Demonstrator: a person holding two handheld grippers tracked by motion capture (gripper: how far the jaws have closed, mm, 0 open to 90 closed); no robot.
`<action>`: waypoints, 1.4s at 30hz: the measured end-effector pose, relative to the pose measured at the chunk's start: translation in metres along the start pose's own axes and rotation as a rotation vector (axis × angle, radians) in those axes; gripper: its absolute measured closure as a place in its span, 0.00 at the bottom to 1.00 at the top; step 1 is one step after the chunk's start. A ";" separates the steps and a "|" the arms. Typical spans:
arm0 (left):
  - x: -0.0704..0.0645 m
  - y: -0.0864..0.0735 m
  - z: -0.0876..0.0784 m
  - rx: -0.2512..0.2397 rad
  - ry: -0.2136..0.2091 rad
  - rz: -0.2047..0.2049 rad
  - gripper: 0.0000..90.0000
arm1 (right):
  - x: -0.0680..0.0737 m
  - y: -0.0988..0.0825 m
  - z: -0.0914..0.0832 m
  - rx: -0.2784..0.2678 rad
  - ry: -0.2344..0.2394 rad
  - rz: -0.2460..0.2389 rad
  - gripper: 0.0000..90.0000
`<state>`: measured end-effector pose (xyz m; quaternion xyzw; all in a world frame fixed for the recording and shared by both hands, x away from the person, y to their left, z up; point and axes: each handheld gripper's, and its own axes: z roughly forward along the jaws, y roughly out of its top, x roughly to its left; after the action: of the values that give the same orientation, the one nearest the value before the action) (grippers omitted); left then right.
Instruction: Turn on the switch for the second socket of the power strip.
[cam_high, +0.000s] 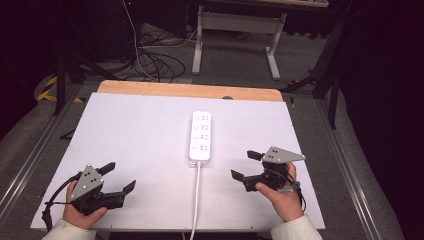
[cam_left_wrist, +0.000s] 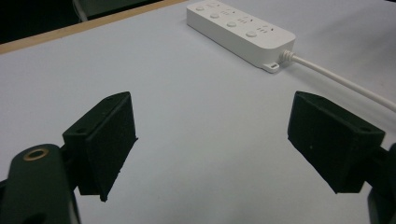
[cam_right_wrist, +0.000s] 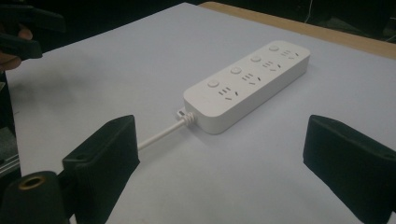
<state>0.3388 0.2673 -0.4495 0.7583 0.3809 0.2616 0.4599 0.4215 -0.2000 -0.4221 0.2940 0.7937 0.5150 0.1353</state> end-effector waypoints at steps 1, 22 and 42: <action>0.000 0.000 0.000 0.000 -0.003 -0.005 0.18 | -0.001 -0.004 -0.002 0.000 0.002 0.006 0.12; -0.001 -0.002 -0.006 -0.006 0.001 0.001 0.17 | -0.017 -0.076 -0.021 0.064 -0.052 0.051 0.11; 0.002 -0.003 -0.004 0.007 0.004 0.005 0.17 | -0.017 -0.077 -0.025 0.031 -0.100 0.019 0.18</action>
<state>0.3364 0.2715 -0.4501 0.7602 0.3810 0.2629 0.4559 0.3970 -0.2513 -0.4822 0.3292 0.7910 0.4884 0.1654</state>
